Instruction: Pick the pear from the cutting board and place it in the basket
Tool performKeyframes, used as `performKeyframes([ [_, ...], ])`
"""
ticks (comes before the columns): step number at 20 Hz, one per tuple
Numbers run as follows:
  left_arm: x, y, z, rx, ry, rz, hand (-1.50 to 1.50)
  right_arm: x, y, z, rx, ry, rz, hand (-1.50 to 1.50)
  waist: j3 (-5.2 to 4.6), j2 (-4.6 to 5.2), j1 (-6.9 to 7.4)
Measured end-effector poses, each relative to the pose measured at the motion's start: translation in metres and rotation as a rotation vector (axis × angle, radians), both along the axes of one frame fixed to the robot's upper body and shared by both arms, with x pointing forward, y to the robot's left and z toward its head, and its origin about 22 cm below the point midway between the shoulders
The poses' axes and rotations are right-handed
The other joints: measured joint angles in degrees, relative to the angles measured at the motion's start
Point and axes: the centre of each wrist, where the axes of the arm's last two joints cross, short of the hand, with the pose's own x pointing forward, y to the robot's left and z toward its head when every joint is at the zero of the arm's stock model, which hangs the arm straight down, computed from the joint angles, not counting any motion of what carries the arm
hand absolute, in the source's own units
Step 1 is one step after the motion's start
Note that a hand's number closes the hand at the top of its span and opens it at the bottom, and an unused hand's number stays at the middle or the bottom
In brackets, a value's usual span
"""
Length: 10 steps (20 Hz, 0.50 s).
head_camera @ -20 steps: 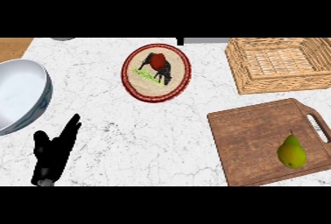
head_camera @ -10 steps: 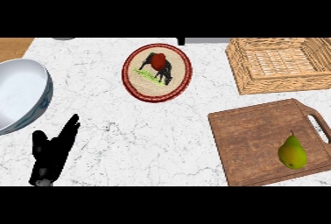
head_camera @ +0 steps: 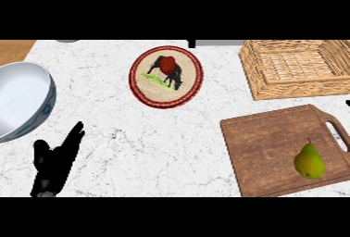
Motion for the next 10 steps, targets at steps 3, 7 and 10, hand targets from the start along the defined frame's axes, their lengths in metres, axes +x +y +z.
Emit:
performKeyframes([
  [3, 0.0, -0.003, -0.001, 0.003, 0.007, 0.003, 0.0, -0.003, 0.006, -0.011, -0.003, -0.007, 0.005, -1.5, -0.02, -0.01, -0.2],
  [7, 0.002, -0.007, -0.002, 0.002, 0.011, 0.004, 0.0, -0.004, 0.005, -0.022, -0.009, -0.008, -0.002, -1.5, 0.03, -0.04, -0.21],
  [10, 0.001, -0.003, -0.003, 0.001, 0.008, 0.0, 0.0, -0.004, 0.011, -0.033, -0.006, -0.016, -0.001, -1.5, 0.09, -0.1, -0.1],
])
